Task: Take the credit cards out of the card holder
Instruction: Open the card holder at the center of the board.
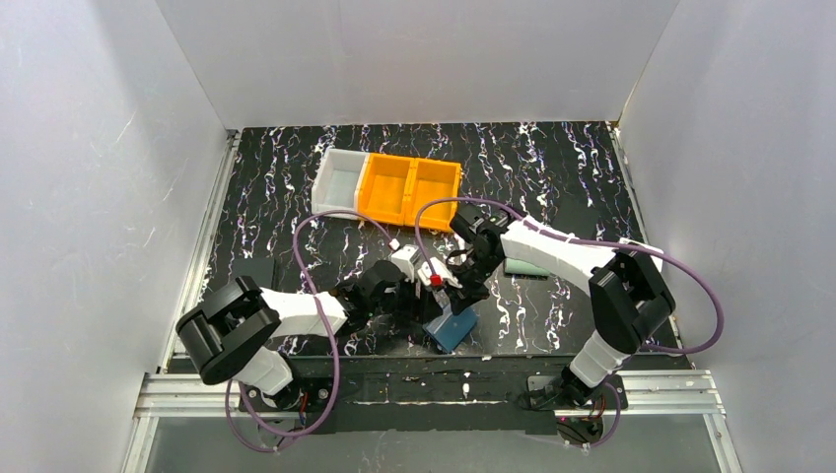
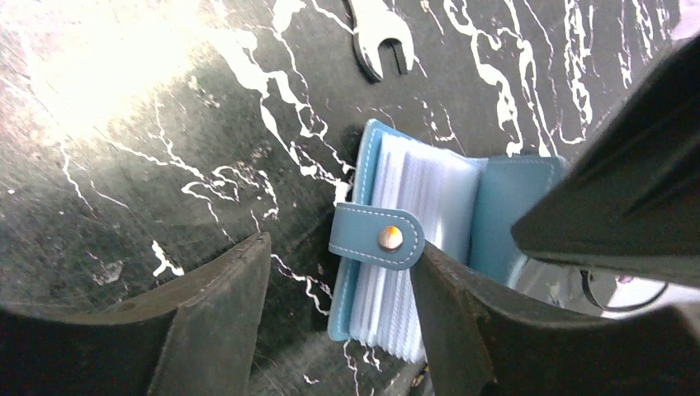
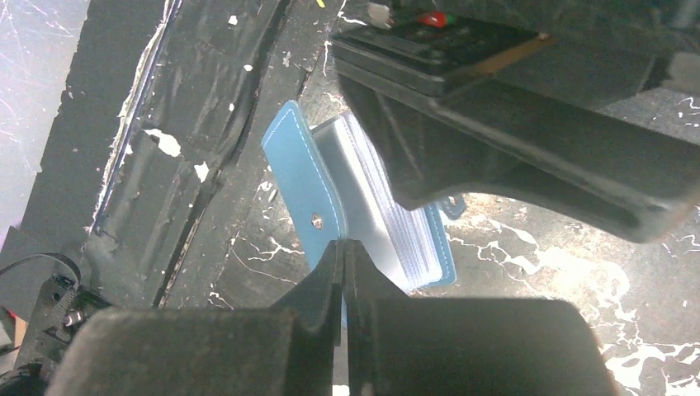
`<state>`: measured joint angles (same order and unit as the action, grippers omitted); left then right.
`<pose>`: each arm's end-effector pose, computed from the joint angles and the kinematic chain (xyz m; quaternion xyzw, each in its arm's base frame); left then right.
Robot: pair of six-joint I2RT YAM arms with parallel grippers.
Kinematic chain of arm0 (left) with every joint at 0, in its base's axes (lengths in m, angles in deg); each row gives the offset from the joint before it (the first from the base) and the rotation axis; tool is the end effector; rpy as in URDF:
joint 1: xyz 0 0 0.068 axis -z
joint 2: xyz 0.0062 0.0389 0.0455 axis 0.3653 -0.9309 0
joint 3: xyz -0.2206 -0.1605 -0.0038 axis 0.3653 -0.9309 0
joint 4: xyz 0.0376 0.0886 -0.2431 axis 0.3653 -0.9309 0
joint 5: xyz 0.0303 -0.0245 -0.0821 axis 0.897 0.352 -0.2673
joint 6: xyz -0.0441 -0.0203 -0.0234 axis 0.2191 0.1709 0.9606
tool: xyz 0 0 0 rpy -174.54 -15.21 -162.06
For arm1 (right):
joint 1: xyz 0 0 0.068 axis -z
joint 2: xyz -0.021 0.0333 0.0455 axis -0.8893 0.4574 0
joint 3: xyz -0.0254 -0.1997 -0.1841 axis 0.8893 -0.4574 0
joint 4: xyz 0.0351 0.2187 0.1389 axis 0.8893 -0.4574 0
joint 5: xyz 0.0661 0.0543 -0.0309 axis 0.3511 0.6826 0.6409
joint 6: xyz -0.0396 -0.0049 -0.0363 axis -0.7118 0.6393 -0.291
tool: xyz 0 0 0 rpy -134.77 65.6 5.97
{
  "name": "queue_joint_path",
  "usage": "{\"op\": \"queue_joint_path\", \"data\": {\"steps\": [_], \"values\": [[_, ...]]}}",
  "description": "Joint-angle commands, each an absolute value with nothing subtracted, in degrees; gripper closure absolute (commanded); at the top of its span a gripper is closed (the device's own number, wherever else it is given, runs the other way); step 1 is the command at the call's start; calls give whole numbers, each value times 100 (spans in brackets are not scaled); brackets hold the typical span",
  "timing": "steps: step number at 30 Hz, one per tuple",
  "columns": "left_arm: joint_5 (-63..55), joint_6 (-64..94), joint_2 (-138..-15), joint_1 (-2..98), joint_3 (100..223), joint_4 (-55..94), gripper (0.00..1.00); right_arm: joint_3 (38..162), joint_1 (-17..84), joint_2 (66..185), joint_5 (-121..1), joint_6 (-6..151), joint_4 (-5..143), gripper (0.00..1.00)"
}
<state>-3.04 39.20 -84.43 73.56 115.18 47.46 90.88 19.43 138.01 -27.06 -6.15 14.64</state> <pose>0.1620 -0.2159 0.1513 0.1549 0.8386 -0.4011 0.3344 0.1988 0.2197 0.2169 -0.8024 0.4819 0.3211 0.1441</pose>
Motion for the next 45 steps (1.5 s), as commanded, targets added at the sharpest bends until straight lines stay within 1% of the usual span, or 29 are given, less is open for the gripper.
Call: {"op": "queue_joint_path", "data": {"steps": [1,2,3,5,6,7,10,13,16,20,26,27,29,31,34,38,41,43,45], "values": [[-54,3891,-8662,7371,11812,4696,44,8915,1918,13541,-2558,-523,1505,99],[-144,3905,-8715,7372,11850,4705,50,8889,1919,13525,-2562,-506,1525,99],[-245,3908,-8773,7365,11893,4712,61,8867,1919,13504,-2572,-500,1541,99],[-431,3945,-8853,7364,11939,4726,79,8823,1914,13449,-2613,-478,1584,99],[-487,3963,-8867,7368,11942,4761,96,8800,1918,13415,-2652,-478,1598,99],[-501,3992,-8838,7364,11927,4783,100,8782,1920,13379,-2707,-478,1607,99],[-356,4144,-8476,7291,11777,4820,100,8708,1919,13219,-2926,-506,1634,99],[-238,4357,-7772,7052,11517,4822,100,8617,1923,13024,-3269,-551,1687,99],[-363,4526,-7064,6814,11330,4756,100,8503,1919,12928,-3582,-585,1803,99],[-627,4680,-6421,6614,11285,4447,100,8306,1924,12915,-3700,-594,2086,99],[-1023,4789,-6458,6579,11273,4281,100,7757,1930,13040,-4062,-107,3260,99],[-1077,4837,-6513,6574,11266,4280,100,7671,1928,13055,-4197,83,3500,97],[-1188,4898,-6623,6574,11277,4281,100,7545,1942,13067,-4365,382,3842,87],[-1293,4970,-6738,6573,11318,4289,100,7486,2001,13000,-4242,372,3799,79],[-1468,5089,-6885,6577,11398,4284,100,7458,2219,12721,-3759,194,3474,64],[-1510,5276,-6889,6574,11396,4284,100,7452,2675,12345,-3058,-106,2981,47],[-1222,5540,-6765,6572,11229,4275,100,7342,2837,12115,-2630,-29,2943,36],[-800,5791,-6688,6575,11039,4238,100,7212,2850,11976,-2391,260,3127,27],[-345,6028,-6641,6560,10888,3976,100,7052,2850,11914,-2152,551,3389,21]]}}
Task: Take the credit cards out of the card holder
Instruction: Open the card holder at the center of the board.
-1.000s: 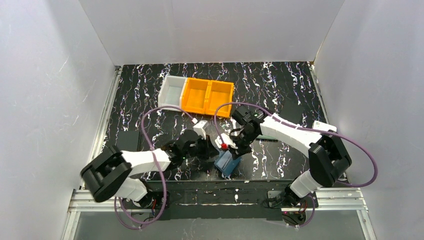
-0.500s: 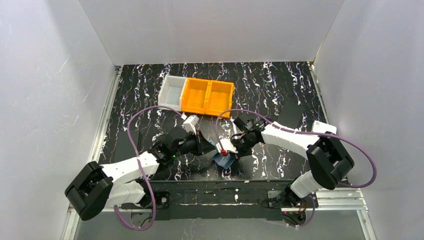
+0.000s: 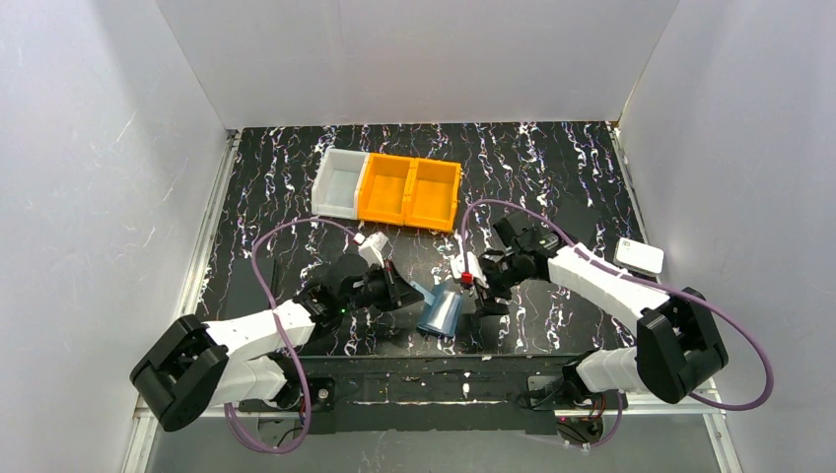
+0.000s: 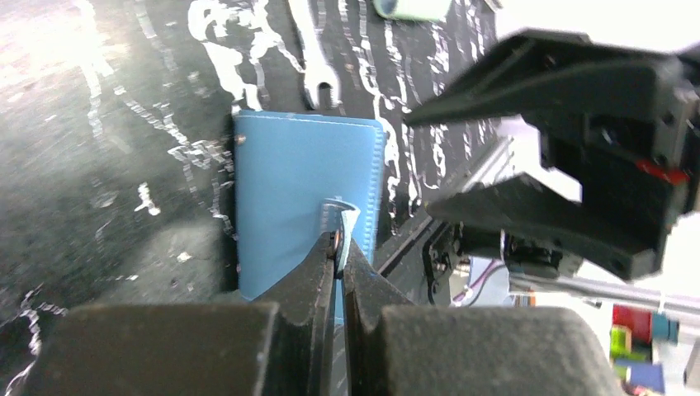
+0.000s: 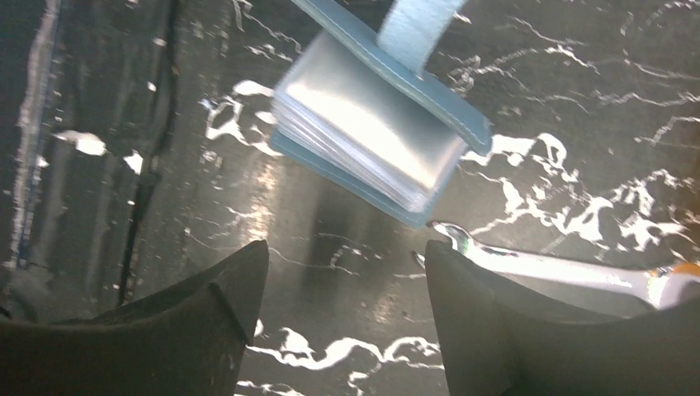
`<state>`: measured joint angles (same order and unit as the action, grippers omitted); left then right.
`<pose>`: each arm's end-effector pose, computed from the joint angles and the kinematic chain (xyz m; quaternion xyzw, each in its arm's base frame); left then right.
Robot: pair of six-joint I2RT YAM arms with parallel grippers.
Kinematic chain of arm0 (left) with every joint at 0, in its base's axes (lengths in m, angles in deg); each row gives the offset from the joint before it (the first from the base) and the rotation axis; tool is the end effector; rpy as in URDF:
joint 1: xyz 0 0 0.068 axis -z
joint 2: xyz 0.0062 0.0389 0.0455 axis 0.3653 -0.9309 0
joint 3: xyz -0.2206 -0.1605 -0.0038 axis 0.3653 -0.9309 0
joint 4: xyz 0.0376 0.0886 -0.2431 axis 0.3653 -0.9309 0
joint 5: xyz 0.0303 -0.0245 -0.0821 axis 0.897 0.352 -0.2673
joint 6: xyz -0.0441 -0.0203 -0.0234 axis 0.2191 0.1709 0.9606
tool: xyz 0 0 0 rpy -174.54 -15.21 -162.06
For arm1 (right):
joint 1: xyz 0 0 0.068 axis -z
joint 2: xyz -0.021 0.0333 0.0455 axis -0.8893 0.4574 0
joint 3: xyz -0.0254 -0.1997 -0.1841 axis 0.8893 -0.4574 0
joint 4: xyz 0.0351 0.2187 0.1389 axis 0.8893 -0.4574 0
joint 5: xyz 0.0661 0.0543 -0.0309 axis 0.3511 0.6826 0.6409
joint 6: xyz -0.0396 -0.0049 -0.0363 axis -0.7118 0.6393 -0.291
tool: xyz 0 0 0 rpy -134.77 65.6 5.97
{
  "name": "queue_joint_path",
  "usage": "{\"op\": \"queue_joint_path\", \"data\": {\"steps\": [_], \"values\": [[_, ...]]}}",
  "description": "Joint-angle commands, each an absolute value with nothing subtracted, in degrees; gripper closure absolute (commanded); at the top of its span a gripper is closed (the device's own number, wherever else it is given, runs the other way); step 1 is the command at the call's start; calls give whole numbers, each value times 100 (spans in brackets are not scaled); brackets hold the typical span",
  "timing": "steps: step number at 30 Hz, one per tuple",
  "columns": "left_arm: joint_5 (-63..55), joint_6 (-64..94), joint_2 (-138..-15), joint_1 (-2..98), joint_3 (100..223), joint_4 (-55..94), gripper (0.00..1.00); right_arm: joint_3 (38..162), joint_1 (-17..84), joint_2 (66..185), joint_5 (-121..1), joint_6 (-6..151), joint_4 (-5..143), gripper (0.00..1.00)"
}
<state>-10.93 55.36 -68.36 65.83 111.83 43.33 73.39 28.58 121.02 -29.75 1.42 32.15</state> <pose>0.1633 -0.1732 0.1927 0.0250 0.8086 -0.5034 0.3035 0.1914 0.1566 0.2156 -0.7454 0.5508 0.2551 0.2756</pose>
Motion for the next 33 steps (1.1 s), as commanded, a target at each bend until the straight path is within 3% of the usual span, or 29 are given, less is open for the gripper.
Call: {"op": "queue_joint_path", "data": {"steps": [1,5,8,11,14,19,22,25,30,33], "values": [[-145,6079,-6628,6547,10841,3821,100,6957,2850,11902,-2042,649,3496,19],[1046,6355,-6337,6537,10775,2831,100,6682,2850,11875,-1776,1126,3976,14],[1878,6569,-6083,6537,11113,1252,100,6665,2850,11908,-1748,1453,4189,13],[2221,6537,-6047,6537,11508,387,98,6665,2850,11968,-1736,1481,4235,13],[2136,6300,-6121,6536,11740,-32,70,6682,2863,12006,-1760,1585,4283,13],[2616,6103,-5652,6533,12147,-1143,50,6541,2946,11977,-1656,2492,4872,14],[1983,5179,-4765,6539,12120,-599,44,6487,2961,11958,-1690,3131,5285,19],[643,4534,-4103,6544,11844,588,37,6525,2990,12041,-1797,3524,5491,35],[-596,4611,-4533,6632,12267,720,35,6678,3304,12135,-2002,4106,5745,82],[-605,4554,-4878,7053,12462,1122,35,6599,3403,12182,-2000,4334,5955,93]]}}
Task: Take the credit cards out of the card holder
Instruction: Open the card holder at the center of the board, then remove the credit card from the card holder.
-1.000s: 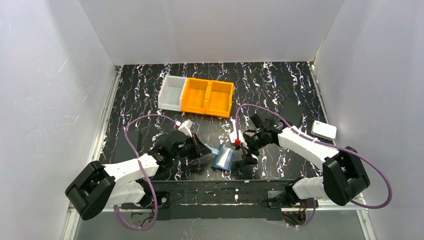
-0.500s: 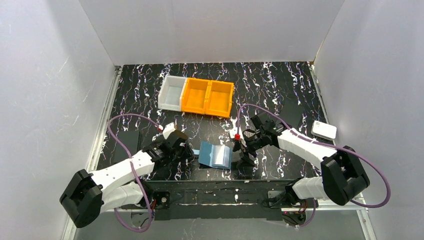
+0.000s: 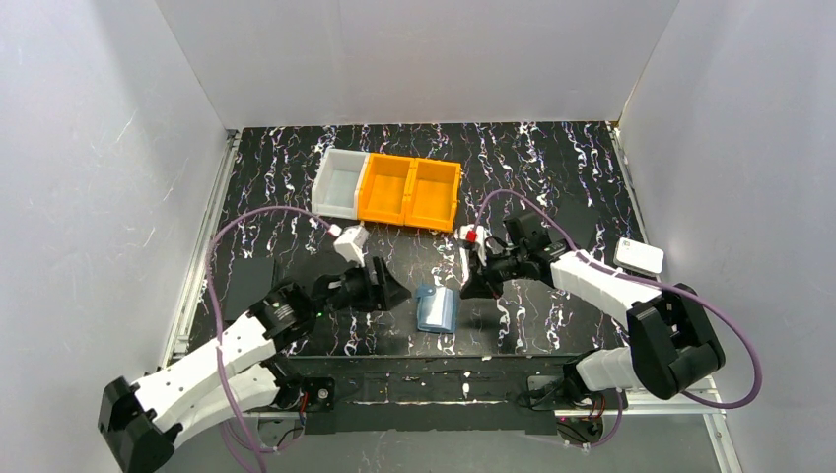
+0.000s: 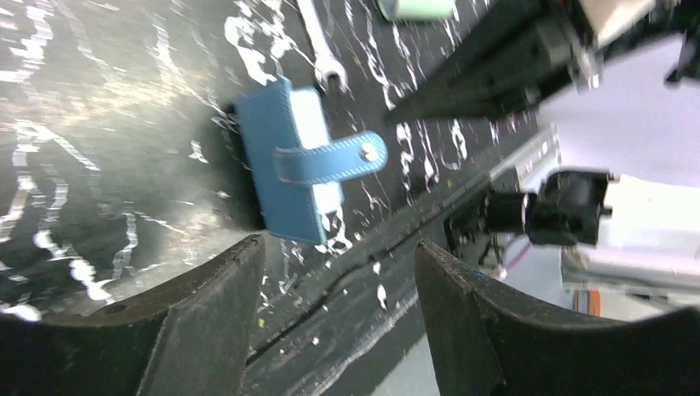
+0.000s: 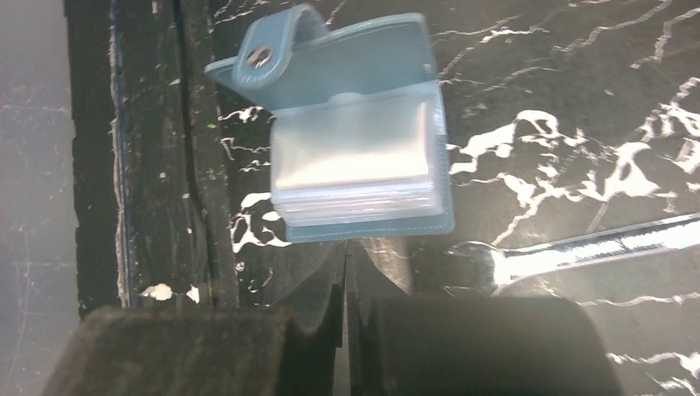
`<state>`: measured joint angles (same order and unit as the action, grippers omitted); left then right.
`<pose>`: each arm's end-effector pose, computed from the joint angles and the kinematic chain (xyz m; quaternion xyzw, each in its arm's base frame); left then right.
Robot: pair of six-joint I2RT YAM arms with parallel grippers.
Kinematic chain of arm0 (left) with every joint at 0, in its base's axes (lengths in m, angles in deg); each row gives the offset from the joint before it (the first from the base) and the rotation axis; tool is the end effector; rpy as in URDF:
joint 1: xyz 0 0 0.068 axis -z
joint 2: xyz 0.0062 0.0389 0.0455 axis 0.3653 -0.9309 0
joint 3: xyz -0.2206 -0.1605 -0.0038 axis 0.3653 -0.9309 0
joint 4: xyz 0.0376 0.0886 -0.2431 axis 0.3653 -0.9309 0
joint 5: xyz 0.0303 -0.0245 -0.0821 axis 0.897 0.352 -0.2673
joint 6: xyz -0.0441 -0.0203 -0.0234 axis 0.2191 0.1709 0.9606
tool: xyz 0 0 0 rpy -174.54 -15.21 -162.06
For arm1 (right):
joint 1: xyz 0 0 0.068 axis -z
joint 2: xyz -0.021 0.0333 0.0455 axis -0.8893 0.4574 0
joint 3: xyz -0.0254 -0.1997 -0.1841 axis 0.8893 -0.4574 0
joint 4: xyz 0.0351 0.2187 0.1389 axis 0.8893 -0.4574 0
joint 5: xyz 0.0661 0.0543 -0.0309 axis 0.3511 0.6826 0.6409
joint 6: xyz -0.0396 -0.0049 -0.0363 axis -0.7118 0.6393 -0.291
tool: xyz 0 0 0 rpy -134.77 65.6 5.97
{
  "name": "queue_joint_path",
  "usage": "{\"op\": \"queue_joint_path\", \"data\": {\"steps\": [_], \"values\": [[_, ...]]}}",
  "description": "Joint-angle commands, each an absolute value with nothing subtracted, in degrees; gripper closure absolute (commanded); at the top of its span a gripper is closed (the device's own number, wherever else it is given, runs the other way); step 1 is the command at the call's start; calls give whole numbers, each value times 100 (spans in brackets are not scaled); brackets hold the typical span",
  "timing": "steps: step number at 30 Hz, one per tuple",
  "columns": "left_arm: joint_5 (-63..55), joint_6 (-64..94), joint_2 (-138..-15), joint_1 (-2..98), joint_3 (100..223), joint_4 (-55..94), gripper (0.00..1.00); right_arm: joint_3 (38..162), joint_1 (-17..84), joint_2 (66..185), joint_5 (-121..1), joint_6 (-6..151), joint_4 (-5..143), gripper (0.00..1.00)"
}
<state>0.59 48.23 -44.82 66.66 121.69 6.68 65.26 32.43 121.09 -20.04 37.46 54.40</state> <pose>0.1276 -0.1321 0.2664 0.0220 0.8282 -0.4159 0.3749 0.2059 0.1512 0.1976 -0.5392 0.6878 0.3869 0.2943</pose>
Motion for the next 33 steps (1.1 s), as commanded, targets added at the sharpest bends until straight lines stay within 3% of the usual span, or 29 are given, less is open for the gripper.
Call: {"op": "queue_joint_path", "data": {"steps": [1,12,21,28,33], "values": [[-569,4483,-5031,7217,12554,1226,35,6562,3404,12206,-1947,4415,6043,95],[-251,3969,-6512,8706,13315,2048,39,6549,3253,12694,-2158,5364,6771,99],[362,4142,-7416,8816,12847,2202,40,6764,3141,13038,-2231,6060,7211,99],[2514,4870,-7344,8805,12782,1407,40,6652,3256,12808,-2321,6039,7260,99],[2995,5206,-7274,8730,12599,1207,43,6578,3316,12745,-2306,6001,7297,98]]}}
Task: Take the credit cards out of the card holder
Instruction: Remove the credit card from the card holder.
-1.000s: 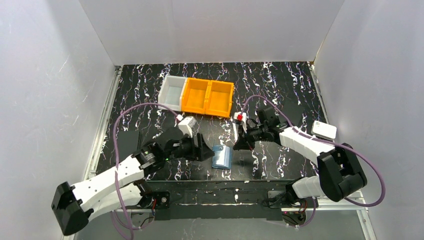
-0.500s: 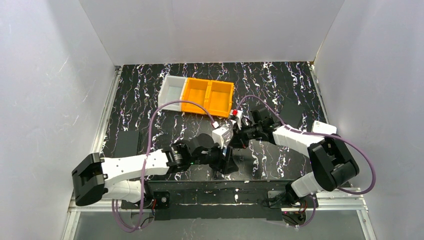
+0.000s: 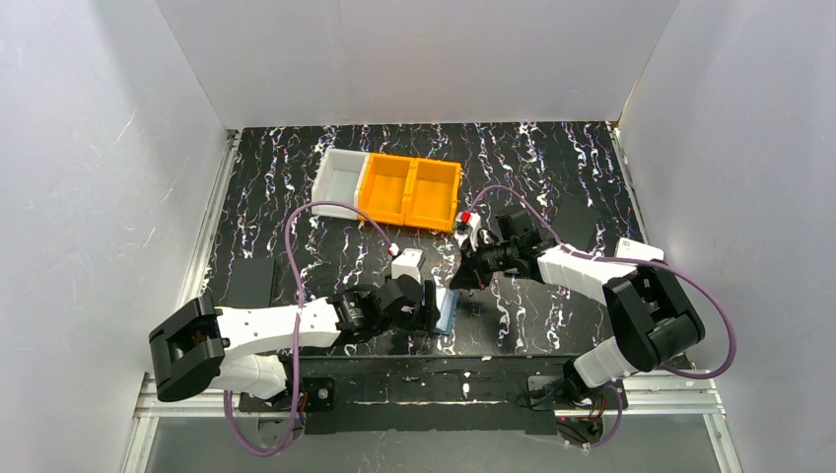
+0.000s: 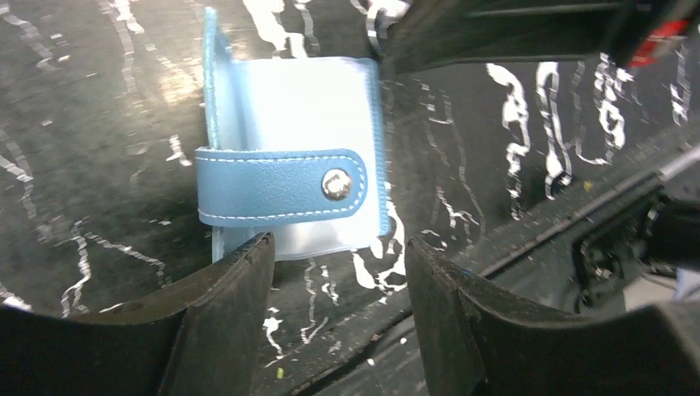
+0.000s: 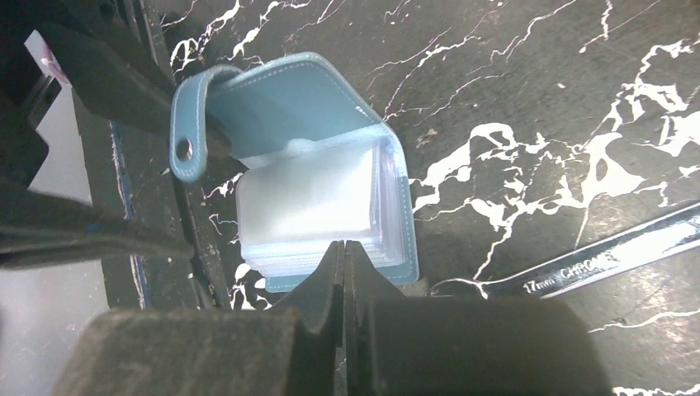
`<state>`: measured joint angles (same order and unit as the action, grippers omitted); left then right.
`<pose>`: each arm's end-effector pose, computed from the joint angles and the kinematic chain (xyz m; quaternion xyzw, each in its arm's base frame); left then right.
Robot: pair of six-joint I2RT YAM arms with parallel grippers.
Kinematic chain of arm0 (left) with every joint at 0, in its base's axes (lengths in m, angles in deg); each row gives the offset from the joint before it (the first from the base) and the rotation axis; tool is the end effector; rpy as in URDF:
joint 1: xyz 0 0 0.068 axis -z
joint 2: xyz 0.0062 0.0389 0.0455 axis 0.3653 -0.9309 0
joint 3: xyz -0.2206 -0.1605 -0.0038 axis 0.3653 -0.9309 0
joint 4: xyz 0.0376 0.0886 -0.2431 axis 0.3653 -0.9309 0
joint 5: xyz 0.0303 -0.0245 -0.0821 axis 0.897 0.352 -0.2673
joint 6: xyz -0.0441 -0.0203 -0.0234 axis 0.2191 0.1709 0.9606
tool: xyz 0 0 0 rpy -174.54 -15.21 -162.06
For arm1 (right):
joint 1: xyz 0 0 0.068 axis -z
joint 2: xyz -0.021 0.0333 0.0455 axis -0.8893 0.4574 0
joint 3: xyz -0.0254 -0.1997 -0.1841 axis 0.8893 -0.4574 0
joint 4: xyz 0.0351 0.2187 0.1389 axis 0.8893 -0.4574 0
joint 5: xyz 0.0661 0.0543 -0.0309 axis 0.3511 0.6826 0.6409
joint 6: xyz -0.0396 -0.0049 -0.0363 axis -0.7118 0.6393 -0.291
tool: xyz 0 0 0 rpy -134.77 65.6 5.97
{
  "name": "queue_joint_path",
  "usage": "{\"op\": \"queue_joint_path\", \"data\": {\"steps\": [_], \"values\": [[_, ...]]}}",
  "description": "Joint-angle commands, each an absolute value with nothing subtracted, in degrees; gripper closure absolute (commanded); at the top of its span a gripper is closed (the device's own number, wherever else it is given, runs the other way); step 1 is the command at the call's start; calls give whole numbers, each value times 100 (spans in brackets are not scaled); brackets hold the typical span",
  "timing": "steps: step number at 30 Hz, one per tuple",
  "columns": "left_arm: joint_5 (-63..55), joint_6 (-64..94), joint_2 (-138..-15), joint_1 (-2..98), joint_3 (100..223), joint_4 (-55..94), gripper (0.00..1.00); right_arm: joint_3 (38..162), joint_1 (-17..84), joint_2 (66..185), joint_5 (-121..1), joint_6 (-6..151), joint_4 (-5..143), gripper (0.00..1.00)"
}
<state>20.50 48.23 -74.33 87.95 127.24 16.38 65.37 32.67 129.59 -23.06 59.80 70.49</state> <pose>0.1153 -0.2409 0.2099 0.1043 0.8793 -0.3002 0.3548 0.2356 0.1657 0.1786 -0.4052 0.7631 0.4176 0.2814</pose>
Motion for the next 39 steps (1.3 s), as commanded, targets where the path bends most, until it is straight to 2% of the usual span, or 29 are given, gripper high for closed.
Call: {"op": "queue_joint_path", "data": {"steps": [1,13,25,29,39], "values": [[2979,5258,-7337,8673,12618,1147,44,6577,3316,12748,-2307,5992,7299,98],[1652,4941,-8300,8107,12933,1915,42,6542,3432,12774,-2301,5991,7275,96],[1419,5193,-8463,8067,12714,1989,40,6555,3474,12891,-2145,5982,7242,96],[1551,5352,-8390,8018,12652,1815,50,6555,3466,12901,-2076,5965,7212,96],[1006,5690,-7918,7795,12146,2218,52,6577,3348,12945,-1881,5826,7123,93]]}}
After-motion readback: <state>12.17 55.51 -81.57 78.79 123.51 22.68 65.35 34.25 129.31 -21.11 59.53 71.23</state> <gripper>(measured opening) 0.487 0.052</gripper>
